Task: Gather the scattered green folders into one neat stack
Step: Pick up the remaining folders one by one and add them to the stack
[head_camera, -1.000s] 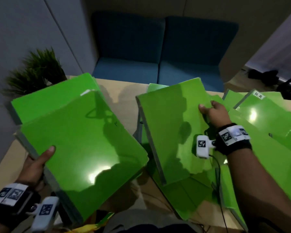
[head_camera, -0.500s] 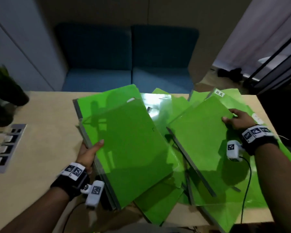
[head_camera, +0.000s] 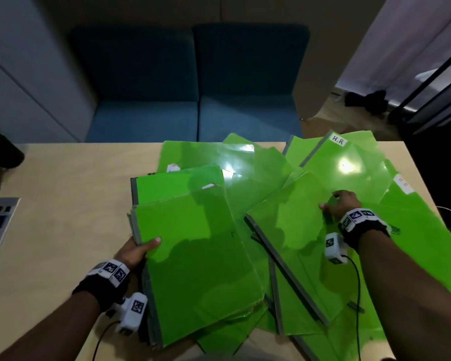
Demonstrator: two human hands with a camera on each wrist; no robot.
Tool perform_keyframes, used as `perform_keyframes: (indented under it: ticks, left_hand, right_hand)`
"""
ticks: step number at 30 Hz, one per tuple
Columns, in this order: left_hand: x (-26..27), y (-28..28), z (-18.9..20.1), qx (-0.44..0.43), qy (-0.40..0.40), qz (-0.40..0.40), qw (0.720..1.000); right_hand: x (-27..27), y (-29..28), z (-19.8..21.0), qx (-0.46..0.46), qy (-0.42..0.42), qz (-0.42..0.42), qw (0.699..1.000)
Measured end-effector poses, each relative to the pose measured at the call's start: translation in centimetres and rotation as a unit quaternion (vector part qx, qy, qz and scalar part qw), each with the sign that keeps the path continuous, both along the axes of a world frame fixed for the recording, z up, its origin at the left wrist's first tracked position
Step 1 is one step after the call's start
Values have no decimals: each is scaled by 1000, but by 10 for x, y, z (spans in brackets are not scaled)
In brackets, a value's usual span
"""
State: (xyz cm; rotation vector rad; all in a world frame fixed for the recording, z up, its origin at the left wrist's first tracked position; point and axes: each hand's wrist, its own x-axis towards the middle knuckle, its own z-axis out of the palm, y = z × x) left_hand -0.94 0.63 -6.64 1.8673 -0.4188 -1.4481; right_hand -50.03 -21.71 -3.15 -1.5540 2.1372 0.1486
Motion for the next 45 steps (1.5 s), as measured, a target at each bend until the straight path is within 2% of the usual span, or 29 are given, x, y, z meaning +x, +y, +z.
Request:
perform_keyframes:
  ticks: [4, 9, 14, 16, 19, 21, 24, 28, 31, 33, 36, 40, 42, 45]
  left_hand:
    - [4, -2, -4, 17, -3, -18, 1000]
    - [1, -2, 1, 11, -53, -58, 997]
    - [1, -2, 7, 11, -92, -118, 989]
    - [3, 0, 8, 6, -96, -121, 988]
    - [8, 4, -2, -2, -101, -111, 989]
    - [12, 5, -12, -3, -98, -108, 989]
    - [16, 6, -19, -4, -92, -104, 990]
    - [24, 9, -27, -8, -85, -131, 988]
    - [17, 12, 3, -6, -103, -174, 979]
    - [12, 13, 16, -12, -115, -199, 973]
    - [10, 13, 23, -8, -117, -209, 971]
    - [7, 13, 30, -4, -72, -194, 978]
    - [4, 13, 28, 11, -28, -163, 986]
    - [2, 14, 18, 24, -22, -126, 992]
  right_hand:
    - [4, 13, -6, -52, 63, 34, 996]
    - [11, 17, 15, -105, 74, 46, 991]
    - [20, 9, 79, -144, -79, 71, 984]
    - [23, 8, 113, -175, -139, 79, 972]
    - [33, 11, 150, -206, -258, 42, 943]
    - [46, 17, 157, -199, -326, 11, 924]
    - [78, 29, 129, -147, -361, -73, 918]
    - [126, 53, 41, -18, -309, -76, 948]
    - [162, 82, 3, 25, -258, -43, 965]
    - [187, 101, 3, 28, -247, -14, 968]
    - [212, 114, 5, 43, -180, 103, 977]
    - [239, 130, 6, 76, -144, 158, 974]
    - [245, 132, 8, 79, -94, 185, 975]
    - [249, 118, 21, 94, -24, 217, 971]
